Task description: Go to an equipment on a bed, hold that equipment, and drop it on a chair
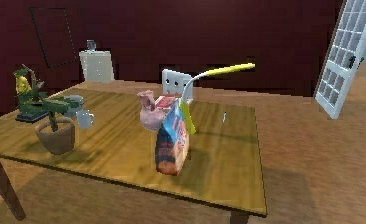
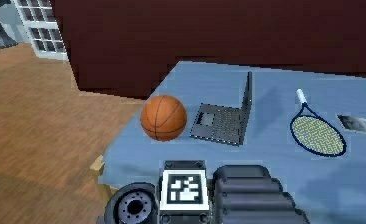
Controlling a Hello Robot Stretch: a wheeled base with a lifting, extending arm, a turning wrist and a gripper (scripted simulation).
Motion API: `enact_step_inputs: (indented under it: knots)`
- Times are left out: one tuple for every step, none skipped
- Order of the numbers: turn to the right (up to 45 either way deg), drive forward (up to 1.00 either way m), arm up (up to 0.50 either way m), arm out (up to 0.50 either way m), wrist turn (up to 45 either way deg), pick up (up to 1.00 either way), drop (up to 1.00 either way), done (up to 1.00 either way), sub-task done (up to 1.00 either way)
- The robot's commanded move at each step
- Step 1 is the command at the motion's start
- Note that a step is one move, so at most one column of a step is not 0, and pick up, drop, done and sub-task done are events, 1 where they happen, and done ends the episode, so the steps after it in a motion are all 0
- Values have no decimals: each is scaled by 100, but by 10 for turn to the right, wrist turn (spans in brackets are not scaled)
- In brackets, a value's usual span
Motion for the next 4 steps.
enact_step_inputs:
  knots:
    - [0,0,0,44,0,0,0,0,0]
    - [0,0,0,0,450,0,0,0,0]
    - [0,0,0,0,450,0,0,0,0]
    - [0,0,0,0,450,0,0,0,0]
